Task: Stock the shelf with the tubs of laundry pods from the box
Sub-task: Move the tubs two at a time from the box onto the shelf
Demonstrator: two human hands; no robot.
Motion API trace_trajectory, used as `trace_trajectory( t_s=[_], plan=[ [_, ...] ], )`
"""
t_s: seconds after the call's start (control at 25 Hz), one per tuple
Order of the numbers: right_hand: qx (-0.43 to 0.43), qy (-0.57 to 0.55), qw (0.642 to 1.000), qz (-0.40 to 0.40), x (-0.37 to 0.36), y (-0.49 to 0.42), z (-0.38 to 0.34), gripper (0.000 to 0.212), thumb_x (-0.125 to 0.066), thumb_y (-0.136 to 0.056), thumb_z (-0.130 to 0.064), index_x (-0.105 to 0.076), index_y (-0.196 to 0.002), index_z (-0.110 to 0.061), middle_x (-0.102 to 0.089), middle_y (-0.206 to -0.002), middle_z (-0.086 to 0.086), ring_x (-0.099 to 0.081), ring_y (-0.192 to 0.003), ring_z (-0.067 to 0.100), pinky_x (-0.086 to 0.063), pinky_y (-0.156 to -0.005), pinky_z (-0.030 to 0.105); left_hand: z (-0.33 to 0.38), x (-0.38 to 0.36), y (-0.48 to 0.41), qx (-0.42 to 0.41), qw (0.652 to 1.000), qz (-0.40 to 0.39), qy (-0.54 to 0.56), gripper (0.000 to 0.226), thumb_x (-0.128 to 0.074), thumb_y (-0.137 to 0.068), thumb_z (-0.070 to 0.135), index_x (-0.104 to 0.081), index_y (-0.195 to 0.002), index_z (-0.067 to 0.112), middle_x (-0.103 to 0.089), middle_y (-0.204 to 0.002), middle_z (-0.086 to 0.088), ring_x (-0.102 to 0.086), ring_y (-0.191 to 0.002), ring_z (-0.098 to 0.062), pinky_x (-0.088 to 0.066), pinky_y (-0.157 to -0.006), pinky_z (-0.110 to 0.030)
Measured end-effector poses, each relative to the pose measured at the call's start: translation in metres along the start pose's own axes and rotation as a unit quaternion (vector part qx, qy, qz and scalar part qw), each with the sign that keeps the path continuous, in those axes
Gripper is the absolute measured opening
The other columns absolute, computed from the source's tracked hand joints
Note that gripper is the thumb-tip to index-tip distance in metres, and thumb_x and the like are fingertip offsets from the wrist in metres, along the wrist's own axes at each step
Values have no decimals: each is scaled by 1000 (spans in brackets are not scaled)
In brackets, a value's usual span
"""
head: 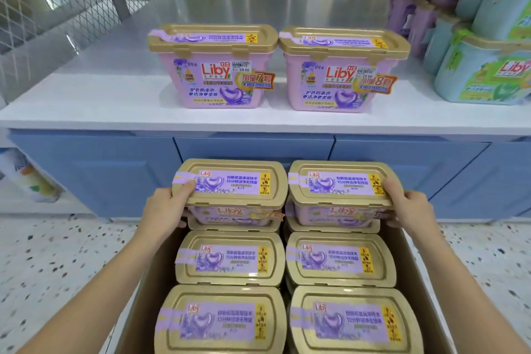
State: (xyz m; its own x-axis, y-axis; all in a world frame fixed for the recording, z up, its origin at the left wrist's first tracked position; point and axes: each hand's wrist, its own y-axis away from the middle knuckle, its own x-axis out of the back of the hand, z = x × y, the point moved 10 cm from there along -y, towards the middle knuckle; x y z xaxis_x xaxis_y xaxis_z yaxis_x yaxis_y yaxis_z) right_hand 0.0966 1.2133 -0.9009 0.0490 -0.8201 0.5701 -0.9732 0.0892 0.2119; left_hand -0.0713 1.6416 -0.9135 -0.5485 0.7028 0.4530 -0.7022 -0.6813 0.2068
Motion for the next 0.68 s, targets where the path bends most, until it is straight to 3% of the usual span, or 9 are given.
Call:
trace_trajectory(
  t_s=[0.2,0.32,0.44,0.56,0.68],
  plan=[
    [3,18,1000,0,3,2,-3,52,-54,-84,-51,-61,-66,-2,-68,-72,18,-68,-72,35,-55,-79,51,-1,6,2,-2,1000,30,8,30,-52,-87,38,-62,-67,18,-69,-74,-7,-68,-74,-25,-54,-59,-33],
    [-4,-1,1000,-19,2,3,-4,46,-55,-85,-46,-58,-65,-5,-67,-76,19,-68,-77,35,-56,-77,50,1,12,3,14,999,40,0,35,-55,-85,38,-62,-65,10,-69,-70,-10,-69,-70,-28,-56,-62,-37],
    [10,40,999,-4,5,4,-8,52,-50,-85,-48,-60,-64,-2,-67,-74,21,-65,-78,38,-54,-79,53,1,12,7,28,999,42,16,37,-55,-85,36,-63,-65,6,-69,-65,-10,-69,-69,-30,-57,-70,-41],
    [25,63,998,10,15,10,-23,53,-49,-88,-45,-59,-61,1,-67,-74,25,-63,-79,40,-50,-74,45,1,19,15,35,997,65,20,41,-54,-85,37,-63,-63,5,-67,-50,-1,-68,-65,-30,-57,-72,-42],
    [42,43,998,18,33,12,-41,54,-50,-87,-44,-61,-63,3,-68,-74,24,-65,-79,40,-51,-76,48,13,29,23,21,997,72,35,40,-54,-86,36,-63,-62,4,-69,-60,-9,-68,-64,-28,-59,-64,-36]
  ],
)
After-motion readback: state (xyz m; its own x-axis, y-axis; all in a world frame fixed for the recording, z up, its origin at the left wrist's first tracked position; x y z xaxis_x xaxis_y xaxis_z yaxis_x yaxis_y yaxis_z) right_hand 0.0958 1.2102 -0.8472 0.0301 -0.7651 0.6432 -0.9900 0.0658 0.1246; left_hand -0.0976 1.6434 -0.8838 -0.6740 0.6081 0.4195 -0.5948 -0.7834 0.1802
